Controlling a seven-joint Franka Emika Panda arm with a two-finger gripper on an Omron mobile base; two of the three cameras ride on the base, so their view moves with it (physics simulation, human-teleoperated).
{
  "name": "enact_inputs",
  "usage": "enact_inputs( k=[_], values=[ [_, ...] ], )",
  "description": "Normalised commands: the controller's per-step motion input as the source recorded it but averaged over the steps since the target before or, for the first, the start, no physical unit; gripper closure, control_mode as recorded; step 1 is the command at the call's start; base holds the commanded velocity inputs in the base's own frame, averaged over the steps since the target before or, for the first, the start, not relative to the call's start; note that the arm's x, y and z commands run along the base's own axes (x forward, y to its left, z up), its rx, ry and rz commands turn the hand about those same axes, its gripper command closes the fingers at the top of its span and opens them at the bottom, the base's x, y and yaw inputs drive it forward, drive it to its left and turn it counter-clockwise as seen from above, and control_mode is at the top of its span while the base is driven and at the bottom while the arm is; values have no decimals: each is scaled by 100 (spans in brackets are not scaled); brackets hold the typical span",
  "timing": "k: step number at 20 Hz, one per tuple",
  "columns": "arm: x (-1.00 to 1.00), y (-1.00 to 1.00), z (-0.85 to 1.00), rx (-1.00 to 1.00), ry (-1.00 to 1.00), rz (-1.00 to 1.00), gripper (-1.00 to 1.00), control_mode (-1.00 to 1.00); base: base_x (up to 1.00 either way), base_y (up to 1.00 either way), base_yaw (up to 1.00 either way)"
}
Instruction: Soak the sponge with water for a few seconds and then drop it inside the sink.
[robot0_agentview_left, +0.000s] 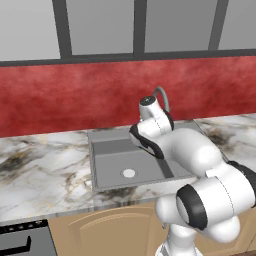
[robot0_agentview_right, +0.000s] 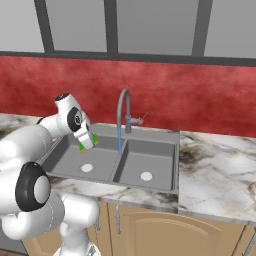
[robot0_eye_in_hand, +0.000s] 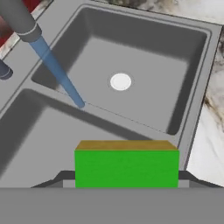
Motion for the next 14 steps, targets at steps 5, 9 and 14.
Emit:
enact_inputs(
  k=[5, 9, 14],
  values=[
    [0, 0, -1, -1, 0, -10, 100, -100, 0, 0, 0],
    [1, -1, -1, -15, 0, -12, 100, -100, 0, 0, 0],
    [0, -2, 0, -15, 0, -7, 100, -100, 0, 0, 0]
  ],
)
